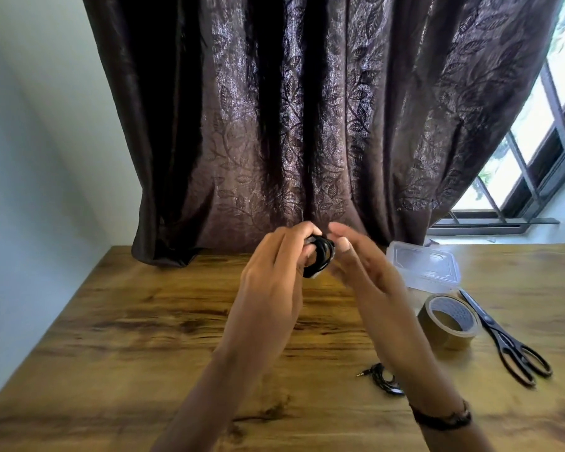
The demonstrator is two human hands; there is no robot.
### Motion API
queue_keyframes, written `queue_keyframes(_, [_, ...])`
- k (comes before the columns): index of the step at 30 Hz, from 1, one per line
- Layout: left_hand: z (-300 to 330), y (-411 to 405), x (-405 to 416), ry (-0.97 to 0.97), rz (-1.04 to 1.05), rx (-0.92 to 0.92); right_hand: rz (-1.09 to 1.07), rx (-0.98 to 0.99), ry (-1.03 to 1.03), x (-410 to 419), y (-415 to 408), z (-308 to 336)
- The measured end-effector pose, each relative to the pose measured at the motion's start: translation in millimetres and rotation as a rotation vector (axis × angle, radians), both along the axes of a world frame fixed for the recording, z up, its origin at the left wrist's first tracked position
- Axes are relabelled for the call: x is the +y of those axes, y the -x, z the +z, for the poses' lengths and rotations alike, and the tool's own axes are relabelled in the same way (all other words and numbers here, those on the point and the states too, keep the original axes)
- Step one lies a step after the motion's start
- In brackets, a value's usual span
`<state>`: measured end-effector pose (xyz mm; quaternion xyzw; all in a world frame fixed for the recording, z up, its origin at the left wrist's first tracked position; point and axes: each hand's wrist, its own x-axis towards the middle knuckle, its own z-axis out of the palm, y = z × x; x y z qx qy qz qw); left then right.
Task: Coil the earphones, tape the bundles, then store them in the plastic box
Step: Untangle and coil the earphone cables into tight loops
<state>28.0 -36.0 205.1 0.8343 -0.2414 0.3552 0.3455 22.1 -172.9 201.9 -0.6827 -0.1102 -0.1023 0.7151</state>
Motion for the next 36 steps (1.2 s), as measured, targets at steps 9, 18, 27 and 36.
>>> queue_keyframes(9, [-1, 2, 2, 0.007, -0.028, 0.112, -0.231, -0.312, 0.218, 21, 13, -9])
queue_keyframes(18, [-2, 5, 3, -0.035, -0.065, 0.201, -0.112, -0.086, 0.073, 11, 8, -8])
queue_keyframes(27, [-6, 3, 4, 0.017, -0.106, 0.276, -0.038, 0.028, -0.048, 9, 9, -9])
queue_keyframes(36, [-9, -4, 11, 0.182, -0.228, 0.397, 0.005, 0.129, -0.045, 10, 9, -10])
